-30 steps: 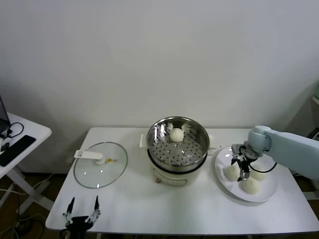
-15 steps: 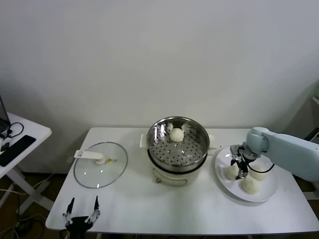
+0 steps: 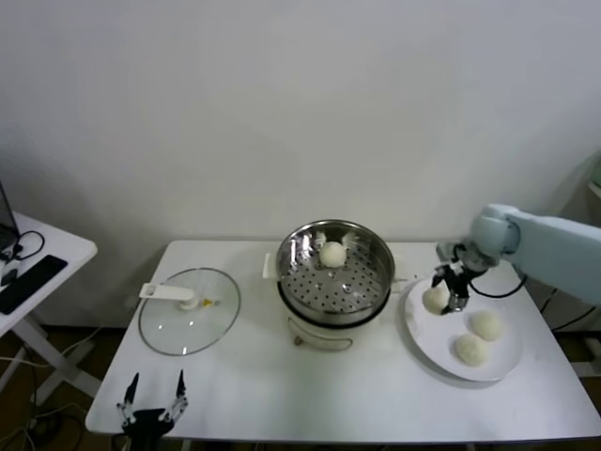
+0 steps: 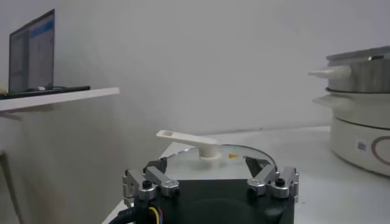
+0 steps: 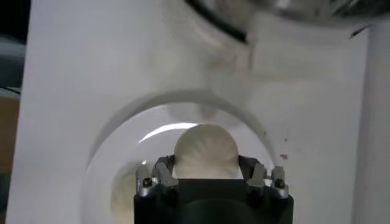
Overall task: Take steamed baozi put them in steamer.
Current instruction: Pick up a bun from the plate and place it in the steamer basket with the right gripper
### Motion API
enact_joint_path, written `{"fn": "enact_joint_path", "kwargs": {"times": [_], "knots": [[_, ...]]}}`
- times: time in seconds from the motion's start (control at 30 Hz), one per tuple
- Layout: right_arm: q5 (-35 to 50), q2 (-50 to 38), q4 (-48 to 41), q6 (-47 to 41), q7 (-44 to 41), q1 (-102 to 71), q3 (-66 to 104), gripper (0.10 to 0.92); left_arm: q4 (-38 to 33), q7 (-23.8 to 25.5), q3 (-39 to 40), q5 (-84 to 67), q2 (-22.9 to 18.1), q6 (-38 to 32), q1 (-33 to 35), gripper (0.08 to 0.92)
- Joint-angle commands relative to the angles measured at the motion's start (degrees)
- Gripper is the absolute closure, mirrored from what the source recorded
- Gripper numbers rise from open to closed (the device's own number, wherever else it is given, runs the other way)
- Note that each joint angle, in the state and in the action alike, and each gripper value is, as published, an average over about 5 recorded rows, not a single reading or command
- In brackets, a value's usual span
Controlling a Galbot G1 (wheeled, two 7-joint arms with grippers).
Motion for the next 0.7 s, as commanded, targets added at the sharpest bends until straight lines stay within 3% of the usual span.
{"fn": "enact_joint_path", "kwargs": {"times": [0.03, 0.33, 0.7], "knots": [[16.7, 5.2, 6.4, -1.2, -3.1, 26.2, -11.0, 0.321, -0.3, 0.1, 0.0, -0.2, -1.4, 0.2, 0.0, 0.177], [25.2, 15.3, 8.6, -6.9, 0.1, 22.5, -1.4, 0.321, -0.9, 0.1, 0.5, -0.1, -1.5, 0.0, 0.2, 0.177], [19.5, 26.3, 2.3, -9.3, 3.9, 9.0, 3.0, 0.321, -1.2, 0.1, 0.5, 0.0, -1.7, 0.0, 0.1, 0.177]]}}
